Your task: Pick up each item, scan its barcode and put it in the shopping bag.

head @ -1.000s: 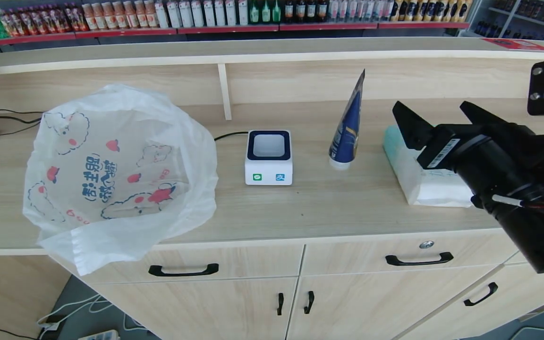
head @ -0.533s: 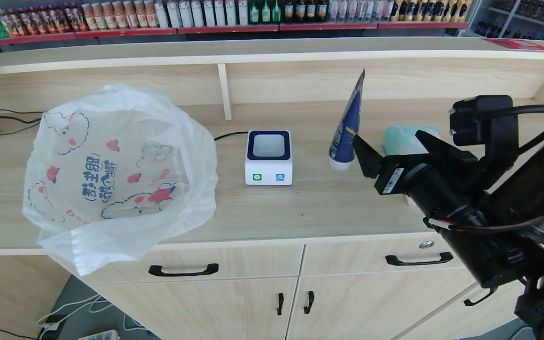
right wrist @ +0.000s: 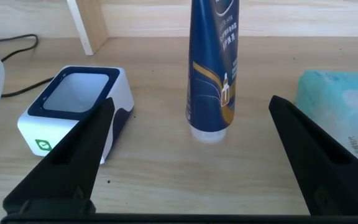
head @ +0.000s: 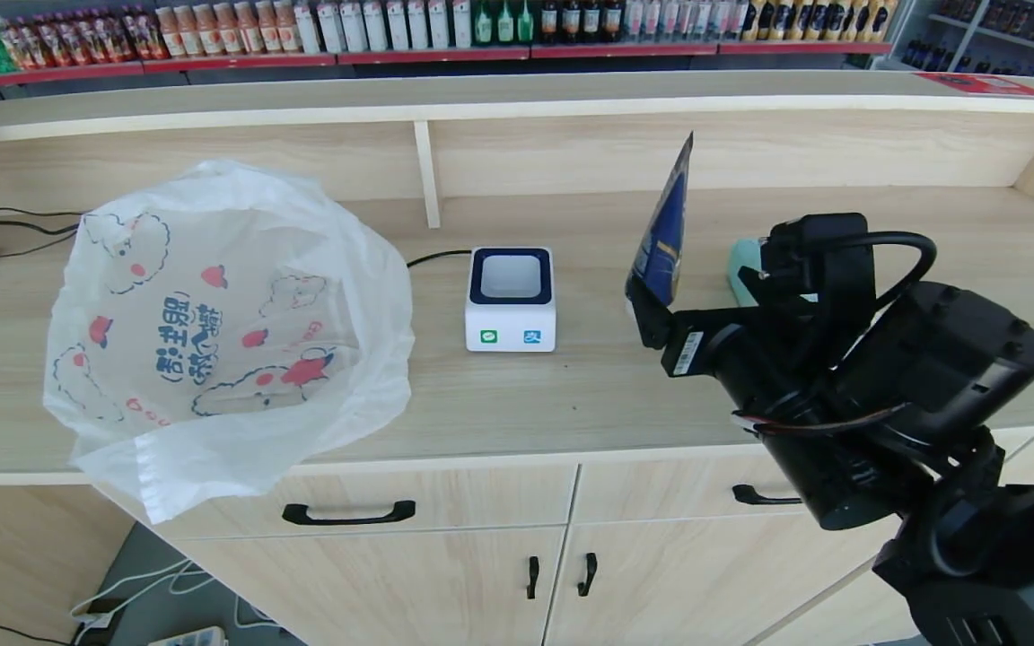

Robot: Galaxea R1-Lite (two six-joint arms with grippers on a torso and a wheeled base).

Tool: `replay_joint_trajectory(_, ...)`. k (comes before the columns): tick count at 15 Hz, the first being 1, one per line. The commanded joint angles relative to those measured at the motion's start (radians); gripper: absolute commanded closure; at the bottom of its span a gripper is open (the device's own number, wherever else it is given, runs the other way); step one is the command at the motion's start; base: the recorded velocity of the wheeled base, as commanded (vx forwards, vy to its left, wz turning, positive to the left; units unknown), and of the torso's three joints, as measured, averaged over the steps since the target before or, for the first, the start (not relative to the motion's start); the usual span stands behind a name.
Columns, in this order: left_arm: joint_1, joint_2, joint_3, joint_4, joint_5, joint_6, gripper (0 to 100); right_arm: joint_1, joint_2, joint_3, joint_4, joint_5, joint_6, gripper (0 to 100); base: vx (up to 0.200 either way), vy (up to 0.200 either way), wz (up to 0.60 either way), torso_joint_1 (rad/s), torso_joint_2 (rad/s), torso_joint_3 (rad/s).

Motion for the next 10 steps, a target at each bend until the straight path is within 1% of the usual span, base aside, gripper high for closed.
replay_joint_trajectory(1, 0.002, 0.000, 0.000, 0.000, 0.000, -0.001, 100, 0.001, 0.065, -0.036, -0.007, 0.002, 0.000, 0, 0.000, 0.000, 0.00, 0.000, 0.00, 0.000)
replay_joint_trajectory(3, 0.000, 0.000, 0.000, 0.000, 0.000, -0.002, 100, 0.001, 0.065, -0.029, -0.009, 0.000, 0.003, 0, 0.000, 0.000, 0.00, 0.000, 0.00, 0.000)
replay_joint_trajectory(7, 0.000, 0.000, 0.000, 0.000, 0.000, -0.001, 100, -0.004, 0.062, -0.028, -0.026, -0.001, 0.011, 0, 0.000, 0.200, 0.00, 0.000, 0.00, 0.001)
replay_joint_trajectory(9, 0.000, 0.000, 0.000, 0.000, 0.000, 0.001, 100, -0.004, 0.058, -0.025, -0.047, -0.055, 0.020, 0, 0.000, 0.200, 0.00, 0.010, 0.00, 0.002)
replay_joint_trajectory(10, 0.000, 0.000, 0.000, 0.000, 0.000, 0.001, 100, -0.004, 0.057, -0.019, -0.056, -0.066, 0.023, 0, 0.000, 0.000, 0.00, 0.000, 0.00, 0.000)
